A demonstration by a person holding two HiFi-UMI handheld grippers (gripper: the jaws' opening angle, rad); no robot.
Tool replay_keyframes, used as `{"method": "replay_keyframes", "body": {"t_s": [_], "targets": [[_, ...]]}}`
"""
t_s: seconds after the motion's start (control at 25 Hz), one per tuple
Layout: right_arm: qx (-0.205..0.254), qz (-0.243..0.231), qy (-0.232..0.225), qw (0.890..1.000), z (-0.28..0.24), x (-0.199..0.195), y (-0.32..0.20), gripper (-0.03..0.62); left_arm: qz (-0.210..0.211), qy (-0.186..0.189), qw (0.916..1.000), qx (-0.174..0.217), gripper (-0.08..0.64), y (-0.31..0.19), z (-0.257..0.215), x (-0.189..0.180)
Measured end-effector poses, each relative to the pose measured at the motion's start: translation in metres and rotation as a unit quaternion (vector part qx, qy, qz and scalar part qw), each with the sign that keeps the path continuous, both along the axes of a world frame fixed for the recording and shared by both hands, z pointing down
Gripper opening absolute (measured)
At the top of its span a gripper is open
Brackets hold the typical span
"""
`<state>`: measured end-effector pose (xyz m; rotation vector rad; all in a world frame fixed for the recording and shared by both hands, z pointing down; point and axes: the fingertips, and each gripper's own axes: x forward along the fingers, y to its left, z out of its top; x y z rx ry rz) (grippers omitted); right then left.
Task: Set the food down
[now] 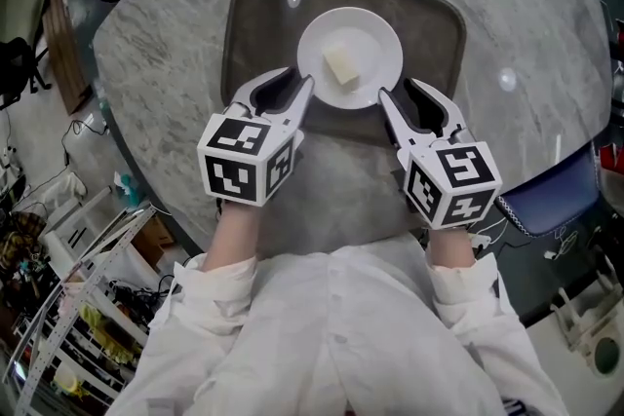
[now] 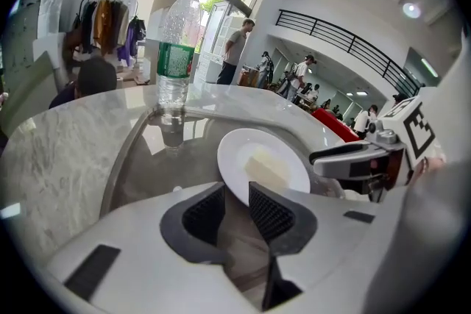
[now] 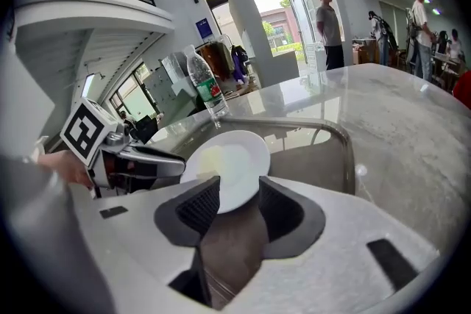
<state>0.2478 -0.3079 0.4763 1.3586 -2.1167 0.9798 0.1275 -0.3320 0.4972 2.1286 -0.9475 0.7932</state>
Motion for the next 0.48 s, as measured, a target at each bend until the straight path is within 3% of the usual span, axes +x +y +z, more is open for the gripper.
{"method": "replay_keyframes", "body": {"t_s": [0.48], "targets": [[0.053, 0.017, 0.004, 0.998, -0.048, -0.005, 0.036, 0.127, 0.014, 0.015, 0.9975, 0.067, 0.092, 0.027, -0.052, -0.019]]}}
